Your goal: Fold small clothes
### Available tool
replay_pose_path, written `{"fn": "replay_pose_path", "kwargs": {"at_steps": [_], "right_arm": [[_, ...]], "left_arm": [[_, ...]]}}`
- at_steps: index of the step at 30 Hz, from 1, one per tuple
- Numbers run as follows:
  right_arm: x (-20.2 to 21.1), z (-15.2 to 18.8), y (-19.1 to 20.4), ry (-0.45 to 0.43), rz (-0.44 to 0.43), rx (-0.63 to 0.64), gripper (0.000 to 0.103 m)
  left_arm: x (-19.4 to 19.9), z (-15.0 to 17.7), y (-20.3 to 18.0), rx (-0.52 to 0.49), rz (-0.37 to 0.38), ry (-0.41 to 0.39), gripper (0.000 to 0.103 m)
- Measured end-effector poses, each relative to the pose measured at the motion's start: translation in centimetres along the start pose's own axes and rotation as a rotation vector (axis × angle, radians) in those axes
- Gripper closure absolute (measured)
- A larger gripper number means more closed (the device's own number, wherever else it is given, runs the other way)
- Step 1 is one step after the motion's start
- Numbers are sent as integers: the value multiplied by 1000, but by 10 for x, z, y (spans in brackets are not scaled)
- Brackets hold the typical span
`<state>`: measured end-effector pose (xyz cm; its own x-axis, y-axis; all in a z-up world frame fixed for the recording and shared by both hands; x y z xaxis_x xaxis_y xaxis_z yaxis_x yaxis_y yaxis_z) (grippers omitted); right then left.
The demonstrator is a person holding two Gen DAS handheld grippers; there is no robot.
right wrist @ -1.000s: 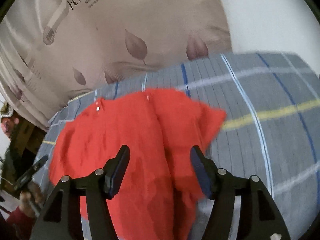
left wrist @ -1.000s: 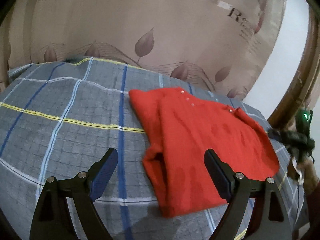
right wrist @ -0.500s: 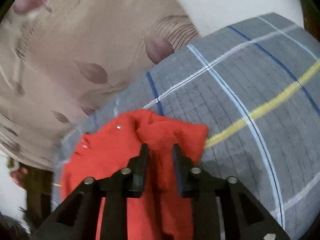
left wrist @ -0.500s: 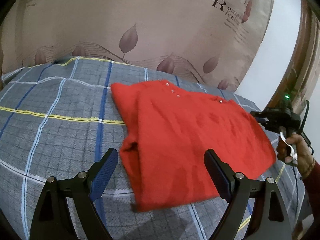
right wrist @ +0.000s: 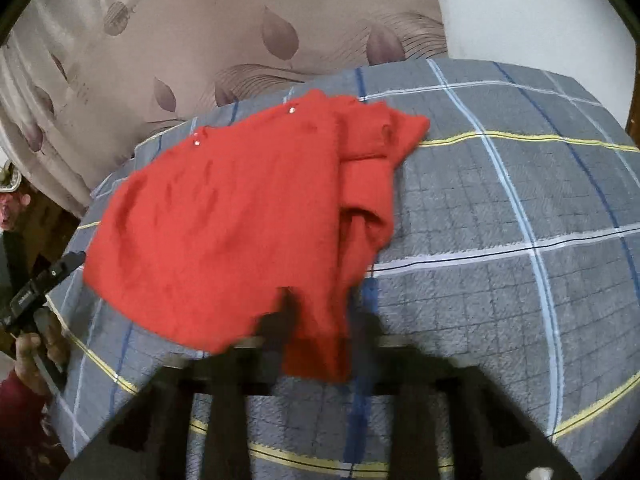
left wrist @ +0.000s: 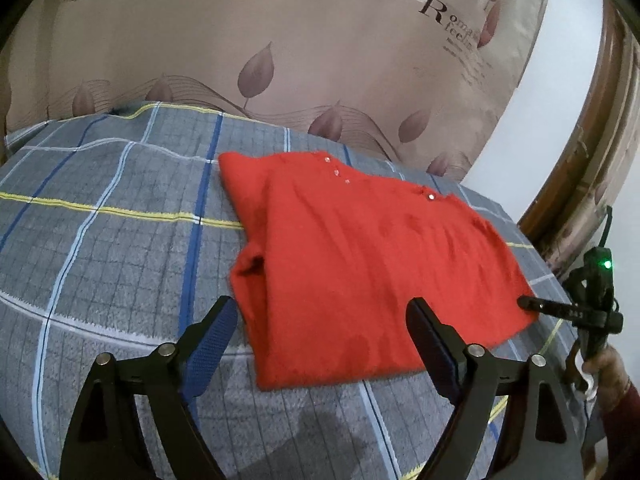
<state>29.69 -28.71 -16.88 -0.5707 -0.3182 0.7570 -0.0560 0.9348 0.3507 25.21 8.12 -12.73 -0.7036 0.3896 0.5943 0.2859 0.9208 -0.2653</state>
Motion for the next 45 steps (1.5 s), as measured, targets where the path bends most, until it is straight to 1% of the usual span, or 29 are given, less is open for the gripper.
{"fn": "replay_pose_path", "kwargs": {"at_steps": [2,4,6,7,8,10,11,12,13,15,17,21,22,23,24,25,28,29,31,32,33,34,36,38,40,43,45], "right_arm": [[5,-4,-7,-19,-32,-64,94],[9,-7,-18,-32,-47,-138,95],[6,-4,-28,-10,-62,-196,94],[3,-2,-31,10,-69,-202,91],[5,-4,-31,8,-82,-204,89],[14,-15,-27,-29,-60,-183,73],[21,-25,-24,-71,-49,-157,70],[26,-32,-19,-97,-46,-138,63],[26,-45,-13,-112,-51,-116,60],[18,-68,2,-117,-59,-62,60],[-4,-90,16,-99,-19,-1,60],[-47,-113,20,-43,21,28,60],[-58,-116,20,-24,21,29,68],[-67,-116,20,-2,23,28,81],[-74,-116,19,19,24,20,99],[-74,-116,18,13,21,9,100],[-54,-122,4,-81,42,-35,101],[-50,-122,-6,-91,37,-74,101],[-54,-119,-19,-76,48,-101,101],[-58,-116,-18,-65,53,-86,101],[-58,-115,-16,-73,62,-67,100],[-58,-116,-14,-85,68,-55,98],[-58,-117,-12,-95,29,-75,92],[-56,-117,-12,-110,16,-94,91],[-44,-116,-11,-163,17,-100,91],[-19,-110,0,-253,31,-69,91],[-11,-101,14,-268,16,-18,91]], "left_arm": [[2,1,1,9,0,-4,21],[4,3,8,43,0,-15,21],[6,4,11,71,16,-25,21],[6,5,14,90,22,-28,21],[6,6,16,103,28,-26,21],[4,8,18,128,50,-14,21],[3,8,19,135,51,-8,21],[2,9,20,143,49,-2,21],[0,10,21,151,54,4,21],[0,11,22,163,62,7,21],[1,12,25,182,63,1,21],[3,14,29,208,59,-12,21],[3,14,29,210,57,-10,21],[3,15,29,210,54,-7,21],[2,14,29,208,50,-4,21],[2,15,28,205,48,0,21],[2,14,28,205,42,3,21],[2,14,28,207,42,3,21],[2,14,29,211,39,4,21],[2,14,29,210,37,3,21],[2,14,28,207,37,2,21],[2,13,28,204,35,3,21],[2,13,28,204,26,6,21],[3,13,27,201,16,6,21],[5,13,26,197,3,3,21],[6,12,25,192,-3,-1,21],[5,12,25,190,-12,1,21]]}}
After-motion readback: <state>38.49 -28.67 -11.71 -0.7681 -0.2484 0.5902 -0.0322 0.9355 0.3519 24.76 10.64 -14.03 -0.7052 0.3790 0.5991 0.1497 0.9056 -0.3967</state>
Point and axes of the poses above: each gripper's, at about its wrist camera, not at the fingertips, and x roughly against the way its jaws point, y to its left, z to its underside, the point moved 5 cm from there along -x, roughly the way its jaws point, and after that the axes turned 7 degrees about -x, right-handed, at the moved point
